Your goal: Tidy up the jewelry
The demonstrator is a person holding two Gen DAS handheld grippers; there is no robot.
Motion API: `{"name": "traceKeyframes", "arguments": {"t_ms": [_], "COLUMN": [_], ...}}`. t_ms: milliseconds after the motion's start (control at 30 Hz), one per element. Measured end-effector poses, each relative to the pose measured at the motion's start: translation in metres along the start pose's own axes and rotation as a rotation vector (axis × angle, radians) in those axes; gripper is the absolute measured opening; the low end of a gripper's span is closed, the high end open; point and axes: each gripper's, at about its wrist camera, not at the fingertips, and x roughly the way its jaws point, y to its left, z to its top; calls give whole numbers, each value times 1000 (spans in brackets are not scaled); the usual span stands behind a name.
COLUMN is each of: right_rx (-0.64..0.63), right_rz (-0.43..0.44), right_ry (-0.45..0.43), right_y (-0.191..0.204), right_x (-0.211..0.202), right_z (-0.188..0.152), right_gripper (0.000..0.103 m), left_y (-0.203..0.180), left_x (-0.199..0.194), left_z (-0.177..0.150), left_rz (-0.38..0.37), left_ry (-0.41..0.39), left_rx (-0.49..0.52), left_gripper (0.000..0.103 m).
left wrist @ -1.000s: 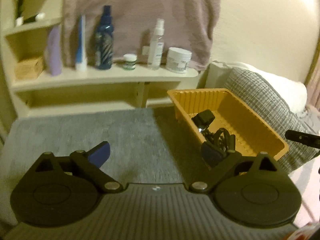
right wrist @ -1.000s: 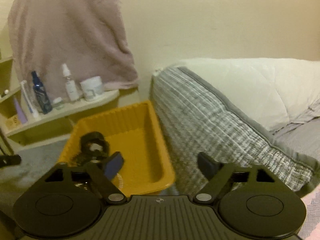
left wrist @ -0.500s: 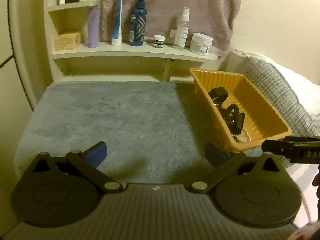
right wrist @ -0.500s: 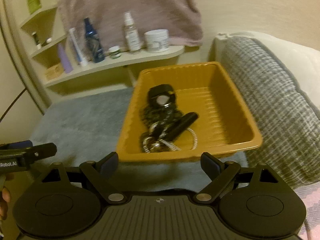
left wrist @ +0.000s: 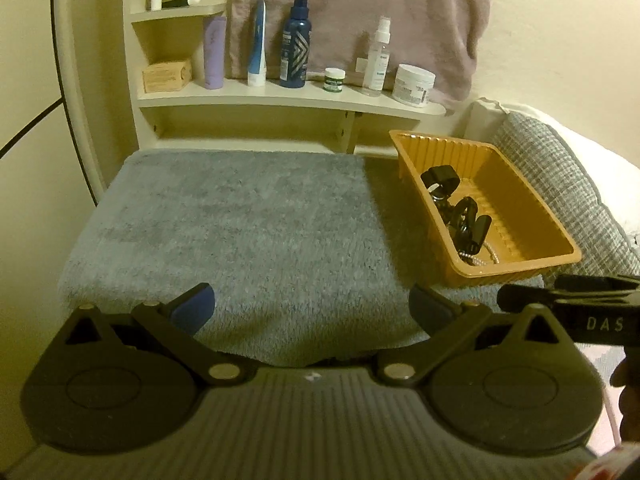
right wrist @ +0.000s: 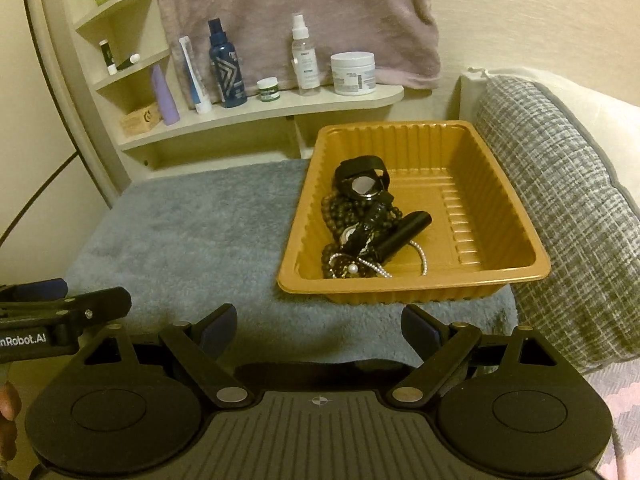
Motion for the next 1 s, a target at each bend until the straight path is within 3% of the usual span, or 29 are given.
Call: {"name": "traceKeyframes", "arguments": {"t_ms": [1000], "right_rx": [-6], "right_rz": [-7], "right_ry": [-8], "right_y": [7], "right_x": [-1], "right_z": [-5], "right_gripper": [89], "left_y": [4], "left_x": [-8], "left_z": [-4], "left_rz": [17], "left_ry": [-22], "left_rx": [-10], "left_gripper": [103]}}
